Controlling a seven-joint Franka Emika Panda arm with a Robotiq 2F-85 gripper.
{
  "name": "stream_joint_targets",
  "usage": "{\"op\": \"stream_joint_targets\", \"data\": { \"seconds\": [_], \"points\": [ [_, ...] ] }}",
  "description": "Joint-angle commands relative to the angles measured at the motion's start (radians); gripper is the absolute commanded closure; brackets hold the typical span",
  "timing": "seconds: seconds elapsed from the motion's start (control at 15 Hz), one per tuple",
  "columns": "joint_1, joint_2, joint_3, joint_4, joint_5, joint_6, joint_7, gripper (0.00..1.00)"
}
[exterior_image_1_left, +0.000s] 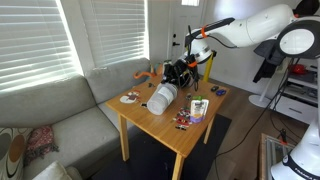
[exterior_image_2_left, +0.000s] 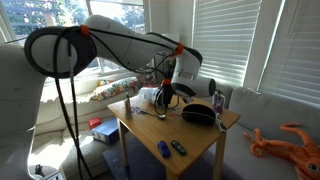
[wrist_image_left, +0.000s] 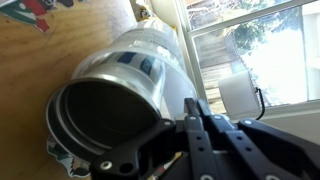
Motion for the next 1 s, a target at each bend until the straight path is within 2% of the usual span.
{"op": "stream_joint_targets", "data": {
  "seconds": [0.0, 0.13, 0.2, 0.27, 0.53, 0.93],
  "points": [
    [0.0, 0.01, 0.009, 0.027, -0.049, 0.011, 0.015, 0.99],
    [0.0, 0.01, 0.01, 0.029, -0.059, 0.012, 0.014, 0.98],
    [0.0, 0.009, 0.01, 0.03, -0.062, 0.012, 0.013, 0.78],
    [0.0, 0.009, 0.011, 0.031, -0.064, 0.013, 0.012, 0.7],
    [-0.004, 0.005, 0.016, 0.049, -0.051, 0.016, 0.001, 0.46],
    [-0.013, -0.004, 0.018, 0.078, -0.038, 0.014, -0.006, 0.03]
  ]
}}
